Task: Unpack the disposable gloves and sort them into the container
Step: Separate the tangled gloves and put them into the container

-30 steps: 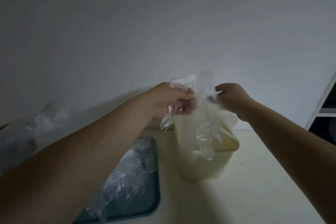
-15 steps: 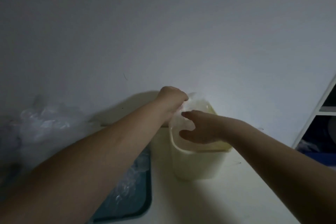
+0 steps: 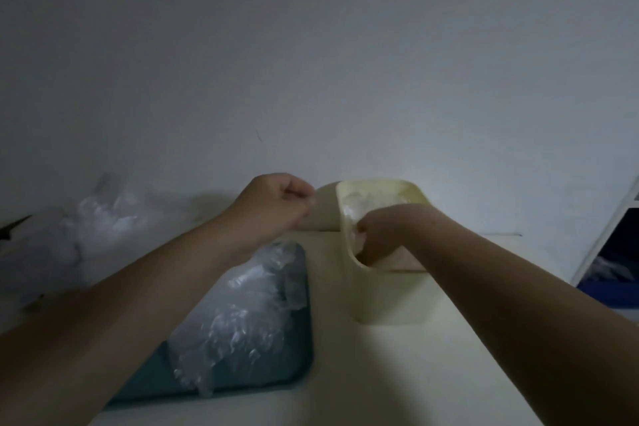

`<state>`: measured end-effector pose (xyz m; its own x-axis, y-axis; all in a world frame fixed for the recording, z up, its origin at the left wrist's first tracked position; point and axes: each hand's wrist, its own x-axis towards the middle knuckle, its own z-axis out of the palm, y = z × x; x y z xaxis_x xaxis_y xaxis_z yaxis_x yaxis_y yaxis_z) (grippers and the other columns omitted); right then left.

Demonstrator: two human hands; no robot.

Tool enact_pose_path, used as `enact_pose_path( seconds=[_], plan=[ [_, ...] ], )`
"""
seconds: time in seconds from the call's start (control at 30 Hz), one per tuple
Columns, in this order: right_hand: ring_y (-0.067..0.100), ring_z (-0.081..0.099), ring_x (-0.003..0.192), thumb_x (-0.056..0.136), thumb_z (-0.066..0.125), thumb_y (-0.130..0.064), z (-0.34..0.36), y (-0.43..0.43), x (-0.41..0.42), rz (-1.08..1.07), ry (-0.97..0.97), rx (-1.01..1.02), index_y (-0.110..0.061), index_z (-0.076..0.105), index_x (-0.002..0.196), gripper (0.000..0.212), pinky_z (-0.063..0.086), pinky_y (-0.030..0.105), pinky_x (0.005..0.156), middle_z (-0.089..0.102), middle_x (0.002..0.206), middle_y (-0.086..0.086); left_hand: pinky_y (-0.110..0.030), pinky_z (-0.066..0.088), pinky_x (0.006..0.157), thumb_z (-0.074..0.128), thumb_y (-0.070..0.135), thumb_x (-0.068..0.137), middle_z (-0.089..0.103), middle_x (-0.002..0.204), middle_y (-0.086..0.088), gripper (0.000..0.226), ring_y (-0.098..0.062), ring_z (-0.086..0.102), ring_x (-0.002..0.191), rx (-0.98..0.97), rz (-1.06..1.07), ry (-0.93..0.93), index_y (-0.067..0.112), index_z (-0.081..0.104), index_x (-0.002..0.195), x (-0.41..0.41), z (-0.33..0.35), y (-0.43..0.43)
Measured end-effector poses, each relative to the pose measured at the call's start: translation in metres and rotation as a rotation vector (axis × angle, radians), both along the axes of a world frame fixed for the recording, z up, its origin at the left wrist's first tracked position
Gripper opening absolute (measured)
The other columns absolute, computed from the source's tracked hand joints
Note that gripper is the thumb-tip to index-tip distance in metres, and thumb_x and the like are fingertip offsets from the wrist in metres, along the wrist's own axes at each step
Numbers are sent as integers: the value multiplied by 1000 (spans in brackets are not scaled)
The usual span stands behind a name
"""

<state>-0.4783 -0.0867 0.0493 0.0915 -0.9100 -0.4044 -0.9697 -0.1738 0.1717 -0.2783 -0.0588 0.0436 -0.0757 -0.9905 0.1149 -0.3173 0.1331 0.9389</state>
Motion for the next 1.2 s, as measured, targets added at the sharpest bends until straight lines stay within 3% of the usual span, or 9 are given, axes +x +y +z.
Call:
enact_pose_path(
  seconds=[0.17, 0.23, 0.4, 0.5, 0.6, 0.7, 0.87, 1.03, 1.2],
  plan=[
    [22, 65, 89, 92, 65, -34, 44, 37, 25, 21, 41, -354, -20, 60, 117, 29, 50, 37, 76, 64, 103, -1, -5, 45, 67, 76, 17, 93, 73, 92, 12, 10, 3, 69, 80, -165, 79, -336, 26, 77, 97, 44, -43, 26],
    [19, 58, 77, 93, 61, -25, 50, 54, 48, 90, -26, -525, -21, 59, 98, 7, 43, 34, 70, 58, 87, -3, -9, 42, 68, 76, 27, 92, 64, 102, 14, 9, -2, 64, 85, -236, 137, -522, 31, 72, 100, 62, -53, 28],
    [22, 63, 104, 100, 56, -34, 12, 67, 103, 195, -476, -468, -25, 65, 126, 29, 53, 35, 86, 66, 122, -1, -29, 45, 88, 72, 61, 85, 41, 139, 9, 65, -11, 54, 110, -61, 153, -807, 31, 55, 140, 101, -73, 38],
    [25, 54, 131, 99, 57, -45, -40, 67, 118, 158, -525, -221, -29, 47, 150, 55, 46, 39, 108, 53, 150, 1, -33, 52, 94, 76, 62, 80, 40, 137, 10, 73, -15, 58, 114, 1, 144, -729, 31, 53, 142, 118, -93, 44],
    [26, 55, 131, 97, 59, -43, -77, 59, 131, 132, -521, -111, -29, 48, 148, 54, 49, 41, 107, 53, 150, 4, -33, 54, 92, 81, 50, 83, 49, 118, 12, 39, -13, 63, 101, -50, 157, -615, 33, 69, 116, 134, -108, 41],
    [26, 61, 121, 95, 58, -48, -86, 48, 138, 79, -519, -140, -31, 57, 140, 47, 53, 41, 101, 63, 137, 1, -26, 51, 81, 79, 39, 88, 54, 98, 14, 7, -4, 61, 85, -114, 151, -553, 34, 75, 88, 141, -113, 32],
    [13, 66, 84, 93, 61, -57, -83, 25, 136, -32, -687, -283, -27, 75, 98, 34, 49, 27, 72, 72, 96, -5, -27, 53, 74, 75, 42, 88, 59, 88, 12, 18, -5, 62, 76, -133, 114, -538, 31, 73, 74, 146, -121, 22],
    [28, 62, 112, 97, 58, -44, -94, 0, 129, -98, -671, -463, -22, 71, 123, 36, 51, 35, 97, 63, 125, 7, -29, 56, 75, 71, 41, 91, 60, 91, 12, 17, -5, 63, 76, -128, 88, -522, 31, 70, 77, 147, -126, 20],
    [20, 51, 57, 95, 63, -33, -110, -12, 121, -137, -652, -304, -14, 57, 61, 39, 43, 31, 58, 56, 60, 4, -32, 57, 75, 68, 39, 92, 59, 90, 10, 18, -9, 63, 75, -129, 68, -537, 28, 70, 77, 148, -123, 21]
  ],
)
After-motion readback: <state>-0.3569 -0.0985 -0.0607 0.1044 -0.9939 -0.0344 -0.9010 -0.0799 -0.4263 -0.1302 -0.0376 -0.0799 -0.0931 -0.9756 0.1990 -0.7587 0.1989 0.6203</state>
